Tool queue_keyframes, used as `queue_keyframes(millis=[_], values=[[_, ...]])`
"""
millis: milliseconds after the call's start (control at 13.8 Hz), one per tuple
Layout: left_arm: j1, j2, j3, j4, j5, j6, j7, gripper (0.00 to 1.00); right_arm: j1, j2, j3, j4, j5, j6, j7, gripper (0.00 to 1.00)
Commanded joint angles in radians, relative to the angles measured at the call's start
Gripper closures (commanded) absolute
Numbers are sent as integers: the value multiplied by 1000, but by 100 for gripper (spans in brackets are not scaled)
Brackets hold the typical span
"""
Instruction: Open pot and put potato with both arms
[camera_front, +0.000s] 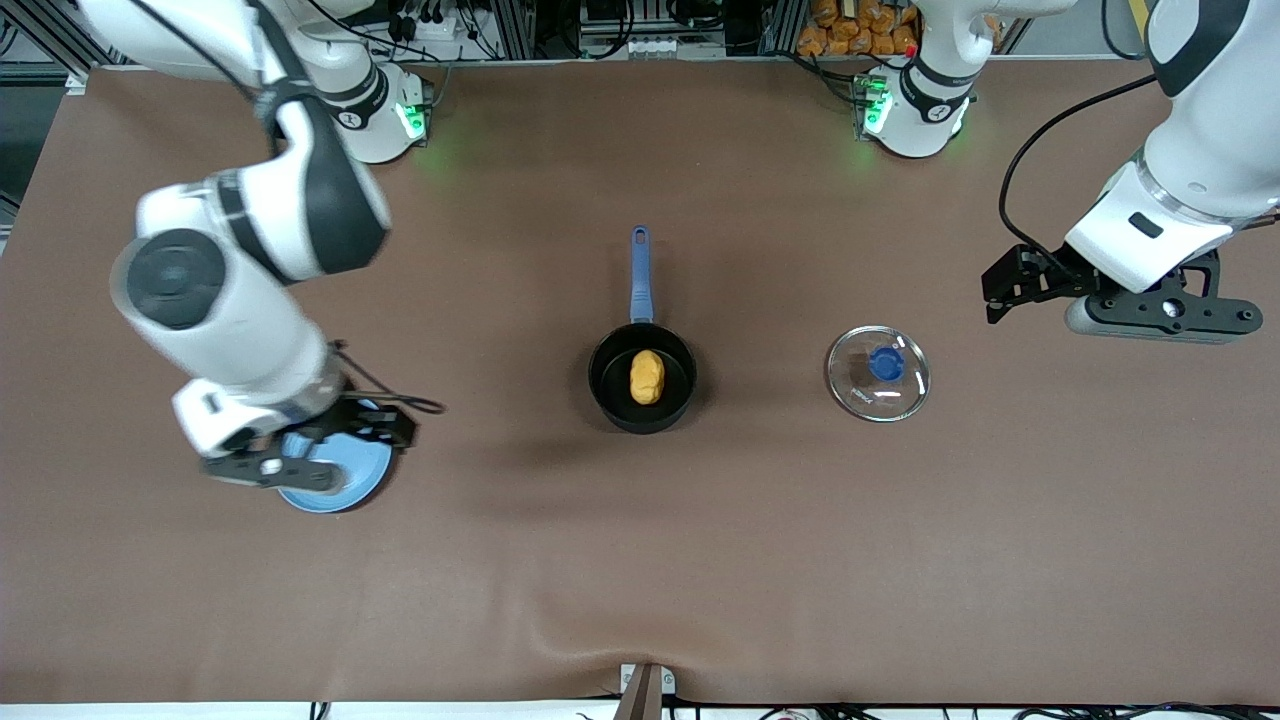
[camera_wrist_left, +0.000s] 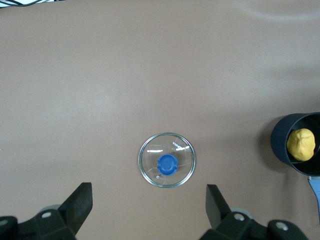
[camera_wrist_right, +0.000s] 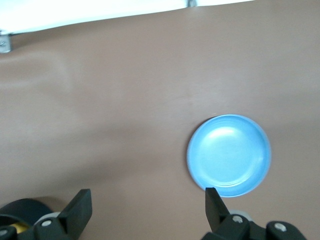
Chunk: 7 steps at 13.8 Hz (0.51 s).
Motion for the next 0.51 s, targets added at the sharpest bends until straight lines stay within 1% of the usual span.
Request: queue_keyframes(millis=[0, 145, 289, 434], values=[[14, 12, -12, 16, 24, 5, -9, 0, -95, -130, 27, -143, 12, 6, -91, 0], [19, 12, -11, 20, 24, 6, -8, 0, -191, -178, 24, -183, 98, 2, -201, 0], [19, -8, -8, 11, 22, 7, -8, 0, -260, -239, 24, -246, 118, 5, -290, 0], [57, -75, -14, -62, 23, 17, -9, 0, -302, -295, 24, -297, 120, 5, -347, 0]])
